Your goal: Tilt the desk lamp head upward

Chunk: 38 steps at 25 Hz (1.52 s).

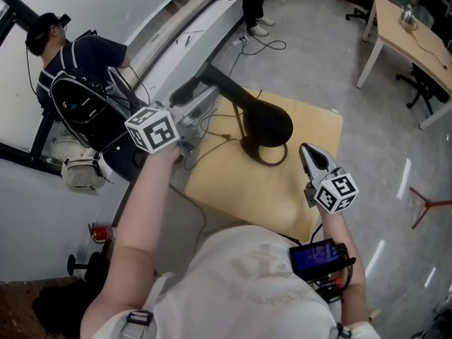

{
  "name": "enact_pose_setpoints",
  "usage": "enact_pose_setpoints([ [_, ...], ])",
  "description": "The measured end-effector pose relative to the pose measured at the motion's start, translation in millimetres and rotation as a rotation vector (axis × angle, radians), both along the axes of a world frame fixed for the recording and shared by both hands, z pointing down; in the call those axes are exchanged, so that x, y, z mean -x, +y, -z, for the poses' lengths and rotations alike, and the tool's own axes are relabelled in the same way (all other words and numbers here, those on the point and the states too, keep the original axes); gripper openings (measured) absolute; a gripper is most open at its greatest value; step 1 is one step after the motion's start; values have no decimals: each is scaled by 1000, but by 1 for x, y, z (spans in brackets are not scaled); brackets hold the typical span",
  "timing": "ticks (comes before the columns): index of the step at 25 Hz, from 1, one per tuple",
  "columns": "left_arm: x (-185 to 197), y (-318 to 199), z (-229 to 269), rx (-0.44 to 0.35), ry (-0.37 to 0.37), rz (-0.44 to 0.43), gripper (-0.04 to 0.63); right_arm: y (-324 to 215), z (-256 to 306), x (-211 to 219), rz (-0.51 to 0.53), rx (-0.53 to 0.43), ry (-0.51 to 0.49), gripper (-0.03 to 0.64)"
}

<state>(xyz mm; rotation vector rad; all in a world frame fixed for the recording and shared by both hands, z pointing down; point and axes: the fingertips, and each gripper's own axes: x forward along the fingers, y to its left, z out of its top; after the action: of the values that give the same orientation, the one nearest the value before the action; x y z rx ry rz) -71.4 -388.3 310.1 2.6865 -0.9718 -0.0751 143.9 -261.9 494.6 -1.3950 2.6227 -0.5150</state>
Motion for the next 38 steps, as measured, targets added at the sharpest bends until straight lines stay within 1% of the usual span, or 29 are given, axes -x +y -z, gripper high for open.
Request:
enact_pose_setpoints([
  [2, 1, -8, 9, -15, -6, -14, 350, 0, -3, 1, -1, 5, 0, 12],
  [4, -3, -14, 19, -50, -55, -56, 352, 0, -4, 0, -6, 9, 2, 12],
  [6, -12, -18, 22, -87, -151, -150, 352, -1, -4, -1, -13, 13, 5, 12],
  [8, -23, -17, 17, -104, -251, -282, 354, -1, -5, -1, -18, 15, 7, 12],
  [10, -30, -14, 13, -108, -320, -400, 356, -1, -6, 0, -21, 18, 9, 12],
  [12, -33, -13, 13, -121, -357, -486, 353, -2, -6, 1, -22, 20, 10, 12],
  [14, -35, -11, 15, -131, -376, -562, 334, -2, -6, 2, -23, 23, 14, 12],
  [16, -36, -10, 16, -140, -400, -625, 300, -3, -7, 2, -23, 26, 17, 12],
  [18, -36, -10, 16, -138, -423, -671, 271, -4, -7, 1, -24, 29, 21, 12],
  [19, -35, -10, 15, -135, -432, -691, 248, -4, -6, 1, -25, 30, 23, 12],
  [23, -33, -7, 9, -135, -483, -760, 245, -7, -5, 2, -34, 32, 26, 12],
  [28, -34, -5, 7, -136, -483, -805, 230, -8, -6, 3, -41, 37, 30, 12],
  [31, -34, -4, 10, -141, -473, -815, 229, -12, -8, 5, -41, 44, 42, 14],
  [35, -32, -5, 10, -144, -456, -807, 229, -20, -15, 6, -48, 66, 48, 15],
  [38, -31, -8, 9, -144, -455, -801, 227, -32, -21, 10, -30, 98, 28, 29],
])
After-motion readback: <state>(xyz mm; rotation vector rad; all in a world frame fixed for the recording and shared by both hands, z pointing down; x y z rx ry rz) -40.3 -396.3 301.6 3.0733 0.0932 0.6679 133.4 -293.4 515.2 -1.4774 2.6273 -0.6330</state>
